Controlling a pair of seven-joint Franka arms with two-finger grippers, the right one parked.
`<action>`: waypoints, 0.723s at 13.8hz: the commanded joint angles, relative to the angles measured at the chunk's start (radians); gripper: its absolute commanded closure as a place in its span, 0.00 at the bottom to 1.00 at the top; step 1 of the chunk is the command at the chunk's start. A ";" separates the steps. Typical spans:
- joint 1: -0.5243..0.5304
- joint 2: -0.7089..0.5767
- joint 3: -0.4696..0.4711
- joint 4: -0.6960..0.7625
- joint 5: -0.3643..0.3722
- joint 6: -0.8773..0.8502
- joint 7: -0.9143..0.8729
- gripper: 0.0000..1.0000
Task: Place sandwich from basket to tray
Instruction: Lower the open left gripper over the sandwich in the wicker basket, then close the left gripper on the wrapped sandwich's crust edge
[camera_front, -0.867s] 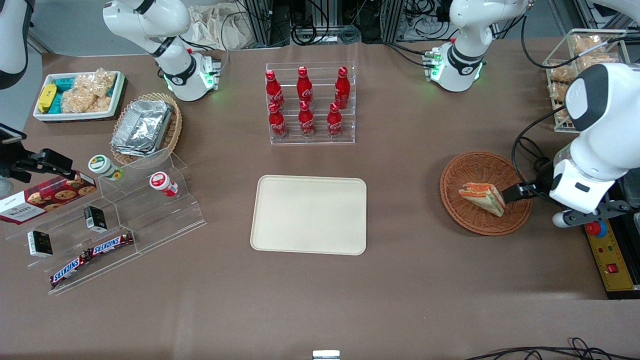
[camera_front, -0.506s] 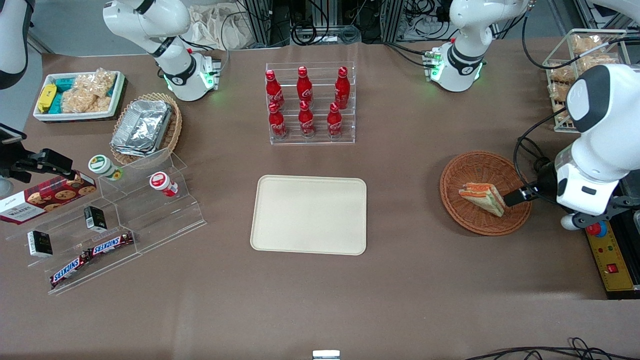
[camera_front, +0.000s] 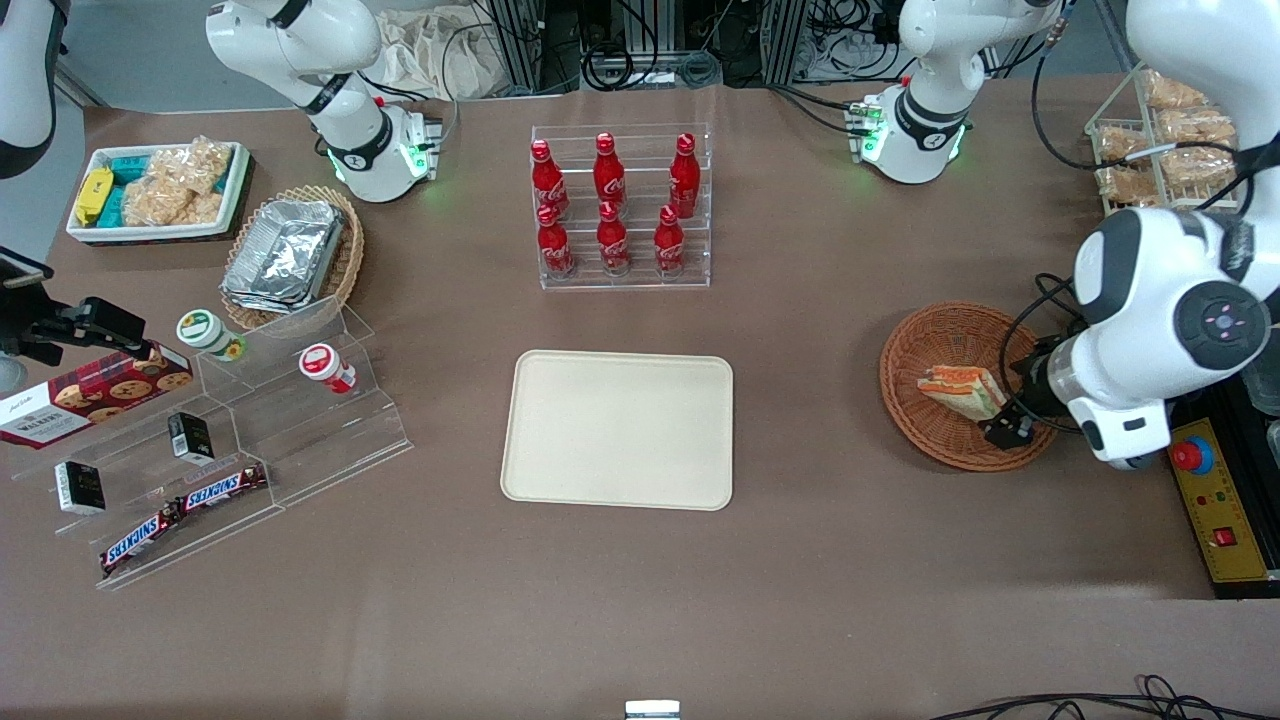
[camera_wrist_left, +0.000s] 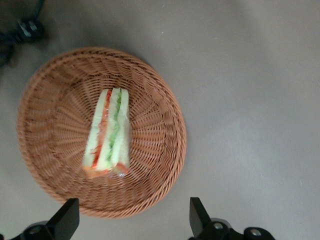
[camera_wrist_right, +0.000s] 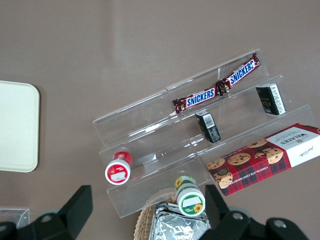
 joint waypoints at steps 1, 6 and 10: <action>0.025 -0.014 0.007 -0.142 0.012 0.118 -0.078 0.01; 0.025 0.014 0.041 -0.259 0.041 0.174 -0.153 0.01; 0.025 0.020 0.061 -0.264 0.065 0.160 -0.153 0.01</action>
